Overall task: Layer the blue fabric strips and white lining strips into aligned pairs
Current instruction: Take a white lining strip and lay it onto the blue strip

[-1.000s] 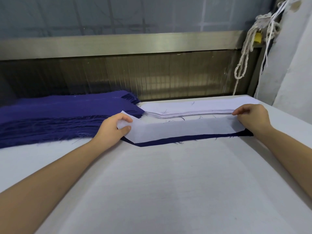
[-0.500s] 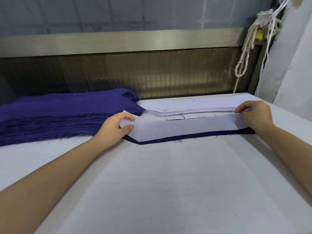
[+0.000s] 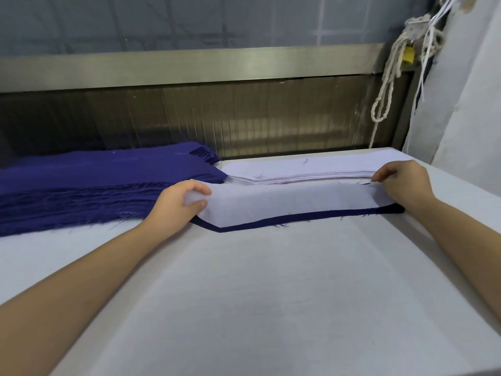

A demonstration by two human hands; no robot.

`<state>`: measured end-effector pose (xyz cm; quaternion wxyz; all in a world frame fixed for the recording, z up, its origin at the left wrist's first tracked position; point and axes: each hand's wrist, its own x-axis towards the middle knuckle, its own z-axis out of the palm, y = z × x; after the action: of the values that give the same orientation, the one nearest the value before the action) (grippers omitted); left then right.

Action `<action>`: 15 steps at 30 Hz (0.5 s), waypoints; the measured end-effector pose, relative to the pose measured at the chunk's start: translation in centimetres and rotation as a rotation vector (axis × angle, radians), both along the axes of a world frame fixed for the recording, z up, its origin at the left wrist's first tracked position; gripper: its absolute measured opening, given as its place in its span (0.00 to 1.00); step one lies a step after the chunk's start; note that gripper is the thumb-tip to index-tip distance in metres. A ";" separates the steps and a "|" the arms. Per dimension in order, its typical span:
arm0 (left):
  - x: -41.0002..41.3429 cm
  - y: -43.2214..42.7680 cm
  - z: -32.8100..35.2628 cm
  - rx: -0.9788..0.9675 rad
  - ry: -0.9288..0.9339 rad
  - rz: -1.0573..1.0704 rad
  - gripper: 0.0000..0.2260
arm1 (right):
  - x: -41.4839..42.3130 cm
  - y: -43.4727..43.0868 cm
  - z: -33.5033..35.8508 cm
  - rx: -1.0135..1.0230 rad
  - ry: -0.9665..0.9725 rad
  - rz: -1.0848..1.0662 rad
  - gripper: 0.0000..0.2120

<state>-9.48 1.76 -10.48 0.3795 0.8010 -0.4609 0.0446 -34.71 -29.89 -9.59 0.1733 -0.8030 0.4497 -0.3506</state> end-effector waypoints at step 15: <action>-0.4 0.1 0.2 0.076 -0.061 -0.030 0.09 | -0.3 -0.7 -0.6 0.006 0.064 0.040 0.14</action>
<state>-9.85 1.90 -10.29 0.3350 0.8062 -0.4855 0.0457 -34.97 -30.61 -10.18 0.1680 -0.8222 0.4399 -0.3198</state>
